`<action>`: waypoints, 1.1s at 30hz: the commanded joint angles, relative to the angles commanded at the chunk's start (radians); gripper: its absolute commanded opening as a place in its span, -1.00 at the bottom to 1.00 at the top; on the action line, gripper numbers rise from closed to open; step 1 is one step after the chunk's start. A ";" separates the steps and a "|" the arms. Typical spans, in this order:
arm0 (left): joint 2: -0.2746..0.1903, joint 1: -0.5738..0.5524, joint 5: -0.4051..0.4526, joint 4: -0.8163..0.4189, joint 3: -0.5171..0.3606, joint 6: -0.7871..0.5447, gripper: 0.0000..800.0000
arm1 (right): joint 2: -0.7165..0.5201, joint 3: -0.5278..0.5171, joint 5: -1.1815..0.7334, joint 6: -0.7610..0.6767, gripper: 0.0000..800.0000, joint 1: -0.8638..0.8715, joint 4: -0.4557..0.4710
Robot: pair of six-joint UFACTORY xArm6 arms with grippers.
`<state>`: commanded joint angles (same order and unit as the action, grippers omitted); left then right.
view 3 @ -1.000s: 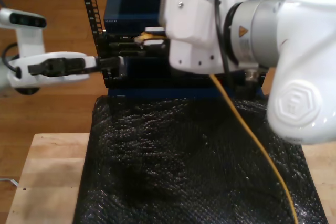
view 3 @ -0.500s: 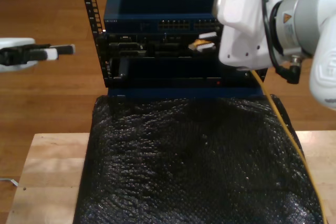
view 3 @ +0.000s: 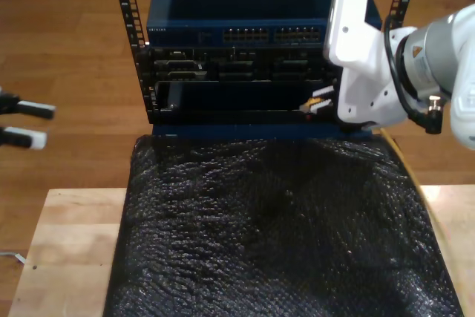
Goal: Grab the cable and plug it in
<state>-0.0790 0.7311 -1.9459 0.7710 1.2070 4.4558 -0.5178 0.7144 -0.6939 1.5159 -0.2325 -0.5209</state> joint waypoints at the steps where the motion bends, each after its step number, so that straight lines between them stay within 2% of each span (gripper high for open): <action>1: -0.014 0.000 0.008 -0.035 -0.002 -0.023 0.99 | 0.000 -0.005 0.000 0.000 -1.00 0.006 0.003; 8: -0.091 0.017 0.061 -0.267 0.000 -0.180 0.99 | 0.000 -0.038 0.000 0.000 -1.00 0.026 0.014; 20: -0.095 0.250 0.126 -0.473 -0.012 -0.557 1.00 | 0.000 -0.077 0.000 0.000 -1.00 0.035 0.035; 26: -0.114 0.382 0.132 -0.534 -0.103 -0.756 1.00 | 0.000 -0.083 0.000 0.000 -1.00 0.035 0.034; 30: -0.163 0.445 0.160 -0.608 -0.186 -0.870 1.00 | 0.000 -0.084 0.000 0.000 -1.00 0.035 0.034; 33: -0.232 0.476 0.189 -0.674 -0.278 -0.957 1.00 | 0.000 -0.084 0.000 0.000 -1.00 0.035 0.034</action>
<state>-0.3107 1.2068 -1.7572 0.0974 0.9292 3.4983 -0.5178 0.6300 -0.6939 1.5159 -0.1972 -0.4872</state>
